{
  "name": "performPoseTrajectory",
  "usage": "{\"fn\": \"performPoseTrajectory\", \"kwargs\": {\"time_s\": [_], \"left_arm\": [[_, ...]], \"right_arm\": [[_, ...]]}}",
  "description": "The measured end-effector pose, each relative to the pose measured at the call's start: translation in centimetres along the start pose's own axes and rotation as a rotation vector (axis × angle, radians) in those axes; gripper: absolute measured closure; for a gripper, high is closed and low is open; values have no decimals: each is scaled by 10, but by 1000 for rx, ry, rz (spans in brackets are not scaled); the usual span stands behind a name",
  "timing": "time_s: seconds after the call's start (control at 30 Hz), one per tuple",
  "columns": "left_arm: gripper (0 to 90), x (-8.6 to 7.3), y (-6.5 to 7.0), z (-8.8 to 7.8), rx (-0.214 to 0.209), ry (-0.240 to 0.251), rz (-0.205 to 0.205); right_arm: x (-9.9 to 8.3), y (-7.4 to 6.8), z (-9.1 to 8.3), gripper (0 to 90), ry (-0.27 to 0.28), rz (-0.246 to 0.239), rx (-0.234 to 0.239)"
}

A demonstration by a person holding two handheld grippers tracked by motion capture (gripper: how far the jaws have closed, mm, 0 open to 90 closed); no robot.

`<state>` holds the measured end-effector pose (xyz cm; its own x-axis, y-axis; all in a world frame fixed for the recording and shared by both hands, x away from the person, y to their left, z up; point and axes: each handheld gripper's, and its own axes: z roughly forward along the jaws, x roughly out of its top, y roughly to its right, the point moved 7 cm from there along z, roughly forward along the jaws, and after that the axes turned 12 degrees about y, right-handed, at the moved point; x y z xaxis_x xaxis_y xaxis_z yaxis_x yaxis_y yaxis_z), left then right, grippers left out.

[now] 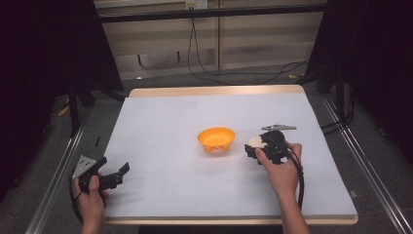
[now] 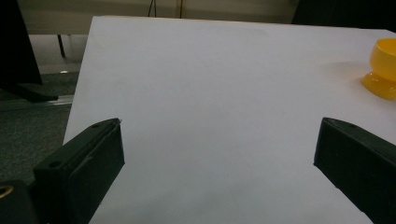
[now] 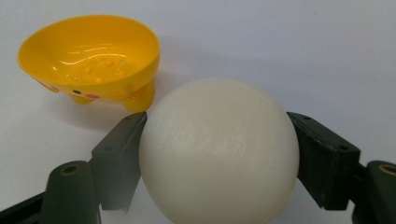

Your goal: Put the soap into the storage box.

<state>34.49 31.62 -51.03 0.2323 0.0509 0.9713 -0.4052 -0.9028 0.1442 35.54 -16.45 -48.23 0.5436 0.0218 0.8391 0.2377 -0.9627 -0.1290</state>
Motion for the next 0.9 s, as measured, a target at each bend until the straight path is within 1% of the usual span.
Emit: {"fn": "performPoseTrajectory", "kwargs": {"time_s": [0.17, 0.2, 0.23, 0.33, 0.43, 0.6, 0.9], "left_arm": [[15, 0, -1, 0, 2, -1, 10], [15, 0, 0, 0, 0, -1, -1], [15, 0, -1, 0, 1, -2, 6], [15, 0, 0, 0, 0, -1, 0], [15, 0, 0, 0, 0, -1, 1], [15, 0, 0, 0, -2, -2, 3], [15, 0, 0, 0, -3, -5, 3]], "right_arm": [[3, -5, 4, 242, 0, -3, 2], [4, -6, 4, 242, -4, 1, 2], [4, -6, 5, 242, -2, -2, 3], [6, -9, 7, 242, -2, 1, 6], [9, -12, 9, 241, 2, -11, 9], [12, -18, 11, 241, -3, -10, 15], [18, -26, 13, 241, 5, -20, 23]]}}
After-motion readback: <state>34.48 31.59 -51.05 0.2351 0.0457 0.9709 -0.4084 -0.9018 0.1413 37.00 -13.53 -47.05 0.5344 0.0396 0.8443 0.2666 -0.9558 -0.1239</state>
